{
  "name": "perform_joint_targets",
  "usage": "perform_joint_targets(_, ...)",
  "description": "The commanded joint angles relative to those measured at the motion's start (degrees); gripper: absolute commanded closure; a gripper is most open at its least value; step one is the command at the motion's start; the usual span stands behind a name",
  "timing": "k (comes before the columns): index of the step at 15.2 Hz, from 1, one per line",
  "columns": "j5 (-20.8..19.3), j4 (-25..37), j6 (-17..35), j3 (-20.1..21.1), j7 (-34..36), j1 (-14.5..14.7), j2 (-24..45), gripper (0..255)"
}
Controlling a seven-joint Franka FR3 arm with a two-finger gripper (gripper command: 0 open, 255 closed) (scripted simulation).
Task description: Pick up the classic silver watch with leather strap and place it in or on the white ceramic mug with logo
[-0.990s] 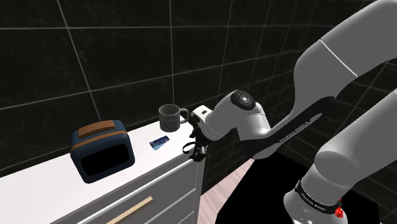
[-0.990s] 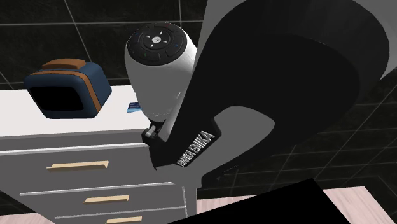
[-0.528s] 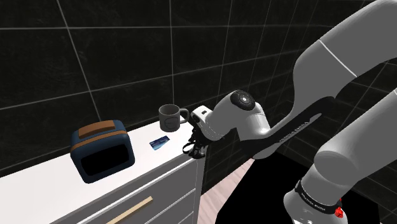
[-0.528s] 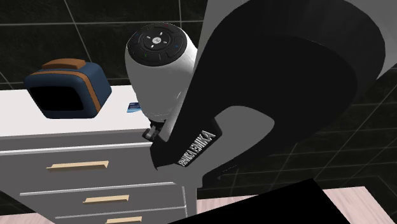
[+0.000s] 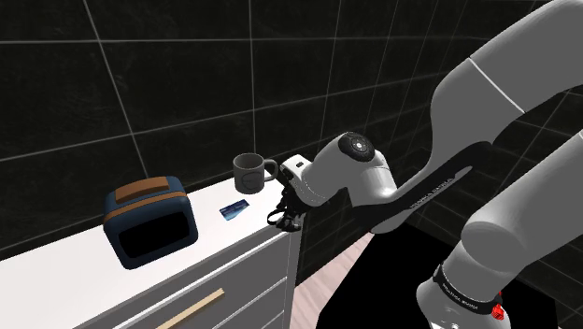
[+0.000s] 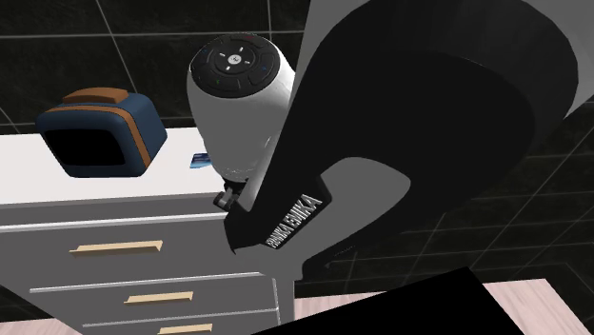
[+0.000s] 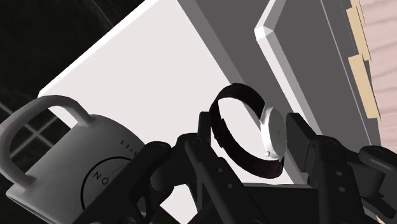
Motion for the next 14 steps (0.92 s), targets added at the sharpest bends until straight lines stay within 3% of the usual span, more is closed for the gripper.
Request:
perform_joint_targets(1,-0.18,-0.02,0.00,0.24,0.17,-0.23,0.09,255)
perform_joint_targets(3,4.58,-0.27,-1.74,-5.26,-4.00,6.20,-1.25,255)
perform_joint_targets(6,10.09,-0.27,-4.47,-10.95,-8.83,13.00,-3.40,255)
perform_joint_targets(10,15.11,0.23,-8.24,-15.82,-13.34,18.84,-6.26,255)
perform_joint_targets(14,18.46,1.13,-12.06,-18.95,-16.50,22.56,-8.96,255)
